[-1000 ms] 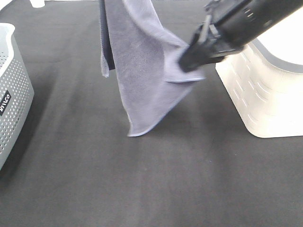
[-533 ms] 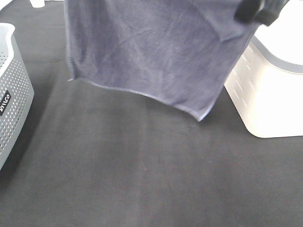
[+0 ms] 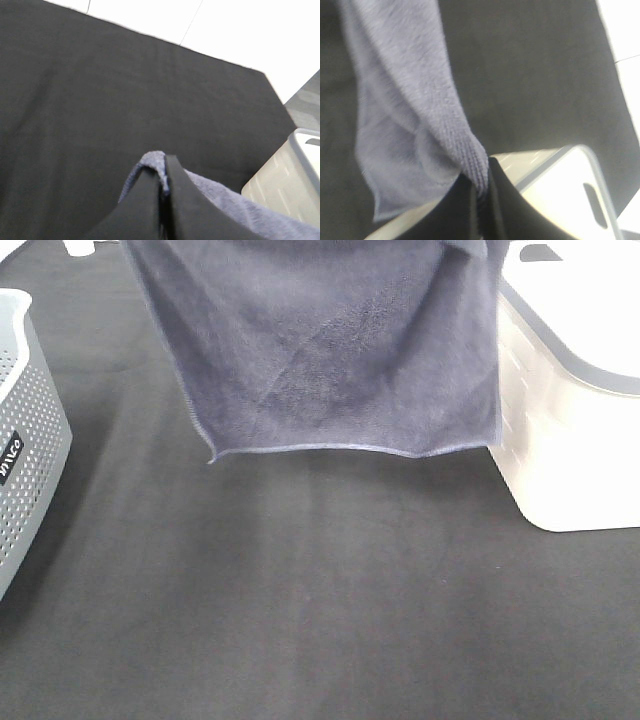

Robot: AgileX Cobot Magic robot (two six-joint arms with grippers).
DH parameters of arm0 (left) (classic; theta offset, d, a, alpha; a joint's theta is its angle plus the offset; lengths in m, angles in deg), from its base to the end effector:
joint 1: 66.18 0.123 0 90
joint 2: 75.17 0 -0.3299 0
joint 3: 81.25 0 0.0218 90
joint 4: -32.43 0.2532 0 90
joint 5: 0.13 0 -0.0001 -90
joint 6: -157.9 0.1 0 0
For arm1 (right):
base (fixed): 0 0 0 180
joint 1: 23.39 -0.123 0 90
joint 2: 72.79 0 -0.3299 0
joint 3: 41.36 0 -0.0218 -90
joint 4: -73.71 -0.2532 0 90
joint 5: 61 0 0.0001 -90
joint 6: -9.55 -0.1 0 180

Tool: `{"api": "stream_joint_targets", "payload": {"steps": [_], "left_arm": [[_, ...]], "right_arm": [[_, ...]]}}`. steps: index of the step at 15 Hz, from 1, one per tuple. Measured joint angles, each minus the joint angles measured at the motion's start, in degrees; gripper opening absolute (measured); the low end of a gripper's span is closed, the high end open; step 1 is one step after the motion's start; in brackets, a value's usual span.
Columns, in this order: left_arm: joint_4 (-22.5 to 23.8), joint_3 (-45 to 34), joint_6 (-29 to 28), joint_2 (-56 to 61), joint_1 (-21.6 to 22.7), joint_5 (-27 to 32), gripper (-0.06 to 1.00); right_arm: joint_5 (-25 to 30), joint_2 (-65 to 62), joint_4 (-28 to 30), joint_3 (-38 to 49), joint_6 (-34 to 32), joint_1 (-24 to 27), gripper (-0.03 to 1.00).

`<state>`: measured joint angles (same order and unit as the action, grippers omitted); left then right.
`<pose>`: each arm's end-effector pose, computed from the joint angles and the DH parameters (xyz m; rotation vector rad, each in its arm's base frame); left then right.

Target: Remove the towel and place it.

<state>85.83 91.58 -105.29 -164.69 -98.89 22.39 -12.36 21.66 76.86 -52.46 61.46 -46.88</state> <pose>0.3030 -0.1580 0.4116 -0.1982 1.9285 -0.4578 0.3216 0.1352 0.4360 -1.4373 1.8255 -0.3187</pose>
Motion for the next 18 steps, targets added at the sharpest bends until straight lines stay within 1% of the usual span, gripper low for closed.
{"api": "stream_joint_targets", "payload": {"steps": [1, 3, 5, 8, 9, 10, 11, 12, 13, 14, 15, 16, 18], "left_arm": [[1.83, 0.00, -1.95, -0.46, 1.32, -1.32, 0.00], [2.29, -0.06, -4.13, -2.75, 6.02, -3.32, 0.00], [2.35, -0.06, -4.30, -5.21, 11.29, -11.17, 0.00], [3.55, 1.20, -4.07, -11.46, 19.48, -27.22, 0.00], [3.84, 2.92, -3.50, -14.27, 21.43, -31.00, 0.00], [4.01, 5.27, -2.98, -16.84, 22.80, -33.17, 0.00], [4.30, 8.31, -2.12, -19.08, 23.49, -33.92, 0.00], [5.39, 10.94, 0.06, -20.45, 23.72, -34.26, 0.00], [6.30, 11.92, 2.75, -20.80, 23.72, -34.66, 0.00], [6.59, 11.23, 5.04, -20.80, 23.49, -35.12, 0.00], [6.59, 8.48, 7.22, -20.74, 23.03, -35.47, 0.00], [6.59, 4.18, 9.74, -20.74, 22.00, -35.64, 0.00], [5.79, -4.30, 14.67, -20.45, 18.56, -35.47, 0.00]], "right_arm": [[-2.46, 0.74, -0.80, 0.00, -0.57, 0.00, 0.02], [-5.90, 3.72, -2.18, 0.00, -0.92, 0.00, 0.02], [-11.97, 7.85, -3.15, 0.00, -0.97, 0.00, 0.02], [-22.80, 13.81, -3.15, -1.20, -2.52, 0.00, 0.02], [-26.59, 15.81, -3.15, -2.69, -2.52, 0.17, 0.02], [-28.88, 17.88, -3.15, -4.64, -2.52, 0.23, 0.02], [-29.74, 19.60, -3.15, -6.93, -2.58, 0.57, 0.02], [-30.19, 21.20, -3.15, -9.40, -2.58, 0.97, 0.02], [-30.77, 22.12, -3.15, -10.49, -2.58, 1.15, 0.02], [-30.83, 22.29, -3.50, -9.97, -2.58, 1.15, 0.02], [-31.05, 21.77, -4.30, -7.51, -2.58, 1.15, 0.02], [-31.86, 20.80, -4.58, -3.09, -2.35, 1.15, 0.02], [-34.26, 17.36, -4.64, 8.02, -1.78, 1.15, 0.02]]}}
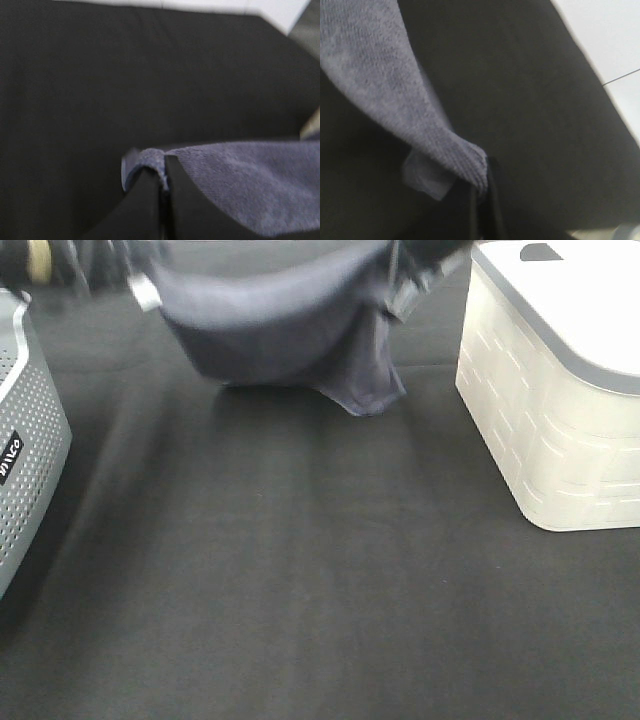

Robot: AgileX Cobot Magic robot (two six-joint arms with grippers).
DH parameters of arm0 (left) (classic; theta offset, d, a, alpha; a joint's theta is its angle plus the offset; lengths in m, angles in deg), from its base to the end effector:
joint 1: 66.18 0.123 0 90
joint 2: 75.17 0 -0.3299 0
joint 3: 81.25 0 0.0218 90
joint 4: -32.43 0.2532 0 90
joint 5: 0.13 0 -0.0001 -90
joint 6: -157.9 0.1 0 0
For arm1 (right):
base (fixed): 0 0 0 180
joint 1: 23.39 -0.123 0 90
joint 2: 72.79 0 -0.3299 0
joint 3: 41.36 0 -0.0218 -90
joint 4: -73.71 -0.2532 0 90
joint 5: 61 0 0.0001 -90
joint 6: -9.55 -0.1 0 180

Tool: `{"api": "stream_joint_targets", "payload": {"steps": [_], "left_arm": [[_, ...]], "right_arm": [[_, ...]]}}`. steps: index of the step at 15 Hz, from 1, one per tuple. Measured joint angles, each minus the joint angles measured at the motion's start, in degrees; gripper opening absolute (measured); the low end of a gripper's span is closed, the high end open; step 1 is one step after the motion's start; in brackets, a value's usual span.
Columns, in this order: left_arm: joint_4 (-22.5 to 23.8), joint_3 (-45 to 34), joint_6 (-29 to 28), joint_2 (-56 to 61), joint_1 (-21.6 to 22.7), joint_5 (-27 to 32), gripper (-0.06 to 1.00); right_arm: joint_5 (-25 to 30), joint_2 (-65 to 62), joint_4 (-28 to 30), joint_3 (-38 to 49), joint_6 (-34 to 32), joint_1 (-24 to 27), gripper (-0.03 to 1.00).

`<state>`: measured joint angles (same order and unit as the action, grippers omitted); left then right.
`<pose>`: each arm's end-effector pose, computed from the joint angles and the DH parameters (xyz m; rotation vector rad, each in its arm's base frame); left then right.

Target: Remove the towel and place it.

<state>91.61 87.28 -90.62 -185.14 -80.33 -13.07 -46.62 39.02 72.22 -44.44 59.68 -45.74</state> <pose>0.4115 -0.1235 0.2785 0.1988 2.0142 -0.4623 0.4188 0.1729 0.3139 -1.2579 1.7559 -0.2598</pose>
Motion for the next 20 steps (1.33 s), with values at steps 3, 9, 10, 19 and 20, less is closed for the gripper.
{"api": "stream_joint_targets", "payload": {"steps": [3, 9, 10, 19, 20], "left_arm": [[-7.16, -9.28, 7.05, 2.69, -2.92, 0.06, 0.00], [-15.81, -20.28, 8.42, 5.04, -6.70, 4.18, 0.00], [-15.99, -20.40, 8.42, 5.04, -7.62, 5.73, 0.00], [-22.57, -20.51, 11.29, 5.27, -16.67, 33.17, 0.00], [-24.29, -20.51, 12.61, 5.27, -16.67, 34.78, 0.00]], "right_arm": [[-2.52, -5.44, -0.23, 12.72, 1.49, 0.00, 0.02], [-4.64, -7.22, -0.23, 29.51, 9.80, -6.13, 0.02], [-4.93, -7.22, -0.23, 30.19, 10.26, -6.25, 0.02], [-5.61, -7.28, -3.44, 40.34, 10.37, -6.30, 0.02], [-5.73, -7.28, -4.01, 40.68, 10.37, -6.30, 0.02]]}}
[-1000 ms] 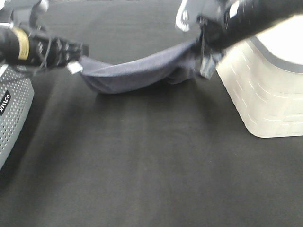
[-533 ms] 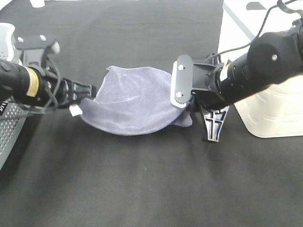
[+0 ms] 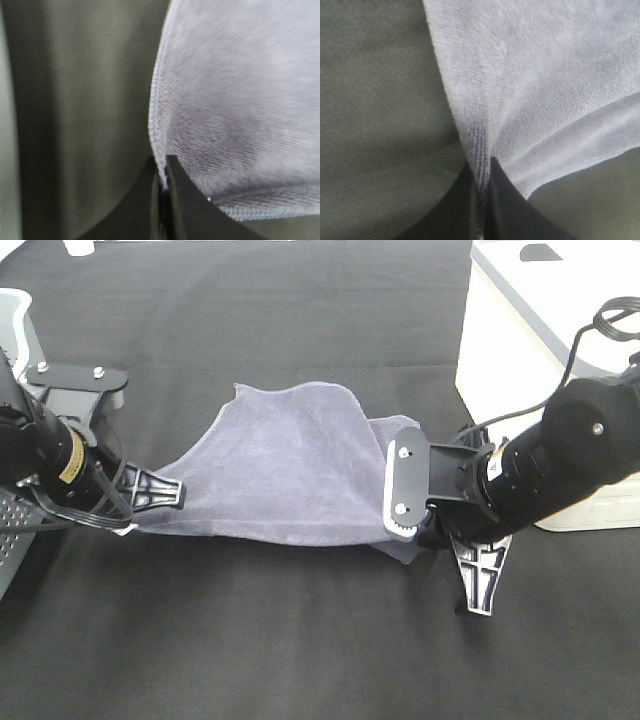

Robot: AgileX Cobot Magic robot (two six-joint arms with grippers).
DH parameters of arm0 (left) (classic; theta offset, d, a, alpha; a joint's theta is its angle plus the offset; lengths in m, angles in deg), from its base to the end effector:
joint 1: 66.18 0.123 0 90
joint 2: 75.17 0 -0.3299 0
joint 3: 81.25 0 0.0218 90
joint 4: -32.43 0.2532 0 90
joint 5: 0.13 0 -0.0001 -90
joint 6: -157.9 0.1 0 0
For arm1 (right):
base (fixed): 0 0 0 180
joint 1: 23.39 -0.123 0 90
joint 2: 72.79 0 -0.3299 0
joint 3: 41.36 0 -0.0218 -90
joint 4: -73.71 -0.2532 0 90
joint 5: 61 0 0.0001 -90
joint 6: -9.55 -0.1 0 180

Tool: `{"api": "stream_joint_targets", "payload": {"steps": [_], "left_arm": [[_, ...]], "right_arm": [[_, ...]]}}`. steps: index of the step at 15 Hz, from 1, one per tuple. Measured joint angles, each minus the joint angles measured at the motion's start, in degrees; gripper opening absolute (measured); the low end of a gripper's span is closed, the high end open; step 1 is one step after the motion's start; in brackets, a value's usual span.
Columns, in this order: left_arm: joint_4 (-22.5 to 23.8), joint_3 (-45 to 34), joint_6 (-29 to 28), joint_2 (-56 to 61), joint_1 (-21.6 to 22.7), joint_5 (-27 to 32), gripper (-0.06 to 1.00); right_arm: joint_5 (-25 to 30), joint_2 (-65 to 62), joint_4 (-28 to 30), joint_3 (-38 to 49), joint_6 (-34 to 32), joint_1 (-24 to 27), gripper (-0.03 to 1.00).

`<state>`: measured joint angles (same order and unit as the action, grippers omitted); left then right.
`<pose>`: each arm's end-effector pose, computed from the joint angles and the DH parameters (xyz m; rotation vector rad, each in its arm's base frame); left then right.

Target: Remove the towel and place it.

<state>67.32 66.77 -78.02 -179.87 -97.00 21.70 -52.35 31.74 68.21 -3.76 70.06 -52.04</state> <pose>0.2812 -0.1429 0.1844 0.1175 2.6540 -0.0132 0.2663 0.1471 0.1686 -1.7640 1.9612 -0.1389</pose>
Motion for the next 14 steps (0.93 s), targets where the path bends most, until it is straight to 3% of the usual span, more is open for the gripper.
{"api": "stream_joint_targets", "payload": {"steps": [5, 7, 11, 14], "left_arm": [[-4.47, 0.00, 2.92, 0.17, 0.00, -2.01, 0.00], [-4.70, 0.00, 2.92, 0.17, 0.00, -4.01, 0.16], [-6.42, 0.00, 2.92, 0.17, 0.00, -4.13, 0.69], [-6.88, 0.00, 3.04, 1.15, 0.00, -3.67, 0.75]], "right_arm": [[-1.55, 0.00, -0.17, 0.00, 0.00, 0.00, 0.05], [-1.55, 0.00, -0.17, 0.00, 0.00, 0.00, 0.26], [-1.60, 0.00, -0.23, 0.00, 0.00, 0.00, 0.60], [1.26, -2.01, -0.40, 0.06, 0.00, 0.00, 0.65]]}}
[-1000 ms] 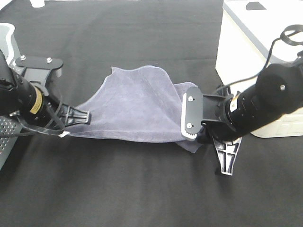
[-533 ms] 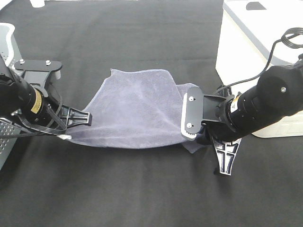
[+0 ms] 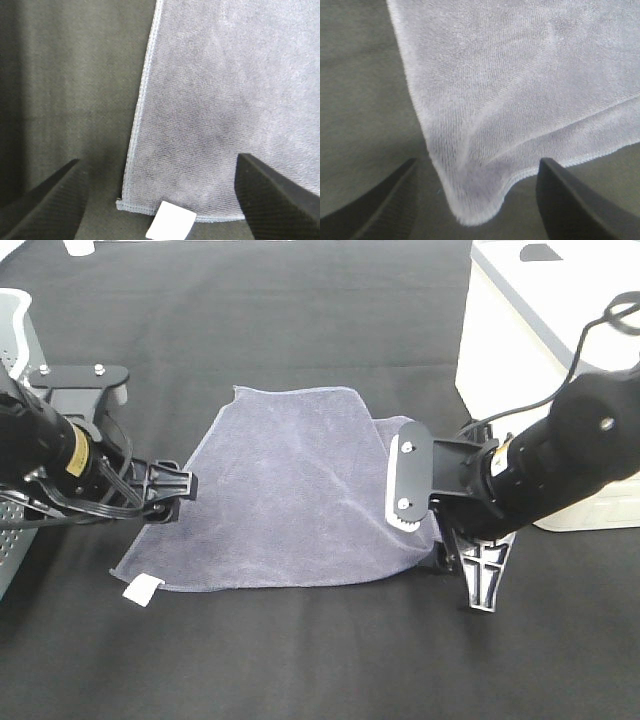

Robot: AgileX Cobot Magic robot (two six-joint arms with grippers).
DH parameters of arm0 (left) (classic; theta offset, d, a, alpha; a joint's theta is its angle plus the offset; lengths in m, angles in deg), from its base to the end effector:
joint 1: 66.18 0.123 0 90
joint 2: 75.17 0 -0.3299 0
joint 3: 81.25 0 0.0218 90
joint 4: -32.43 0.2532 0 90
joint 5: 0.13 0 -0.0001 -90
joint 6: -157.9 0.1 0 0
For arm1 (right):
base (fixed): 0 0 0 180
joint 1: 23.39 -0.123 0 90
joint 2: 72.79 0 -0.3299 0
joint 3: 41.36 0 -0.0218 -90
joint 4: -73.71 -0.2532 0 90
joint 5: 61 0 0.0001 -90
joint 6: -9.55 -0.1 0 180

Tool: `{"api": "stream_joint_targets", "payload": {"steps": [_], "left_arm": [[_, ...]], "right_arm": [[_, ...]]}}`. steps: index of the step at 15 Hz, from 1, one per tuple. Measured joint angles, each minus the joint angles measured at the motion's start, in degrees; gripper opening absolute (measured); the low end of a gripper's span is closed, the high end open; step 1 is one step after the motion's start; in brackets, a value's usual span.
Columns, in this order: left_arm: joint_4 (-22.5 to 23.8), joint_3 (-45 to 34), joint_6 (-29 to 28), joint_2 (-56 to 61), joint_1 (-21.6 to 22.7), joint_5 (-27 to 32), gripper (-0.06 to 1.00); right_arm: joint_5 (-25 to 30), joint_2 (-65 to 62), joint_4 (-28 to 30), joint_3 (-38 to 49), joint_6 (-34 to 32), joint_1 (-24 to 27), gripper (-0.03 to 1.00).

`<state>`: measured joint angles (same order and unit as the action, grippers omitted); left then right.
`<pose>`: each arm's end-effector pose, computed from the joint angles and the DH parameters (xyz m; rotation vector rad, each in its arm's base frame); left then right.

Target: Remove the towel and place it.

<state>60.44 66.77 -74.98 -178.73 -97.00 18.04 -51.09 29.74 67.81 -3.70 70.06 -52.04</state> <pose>0.2798 -0.1498 0.1911 0.0604 2.6351 -0.1459 0.2626 0.1455 0.1778 -1.7501 1.9567 -0.1356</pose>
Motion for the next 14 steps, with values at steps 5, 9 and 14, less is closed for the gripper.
{"api": "stream_joint_targets", "payload": {"steps": [5, 9, 14], "left_arm": [[-1.66, 0.00, 0.97, 7.33, 0.00, -0.06, 0.75], [-1.72, 4.47, 4.87, 13.35, 0.00, 0.06, 0.76], [0.80, 19.82, 14.44, 14.78, 0.00, 7.05, 0.76]], "right_arm": [[11.40, -10.60, -3.95, 0.00, 0.00, 0.00, 0.66], [1.49, -23.03, -4.70, 0.00, -0.52, 0.00, 0.66], [-23.89, -28.53, -13.75, -1.43, -10.83, 0.00, 0.63]]}}
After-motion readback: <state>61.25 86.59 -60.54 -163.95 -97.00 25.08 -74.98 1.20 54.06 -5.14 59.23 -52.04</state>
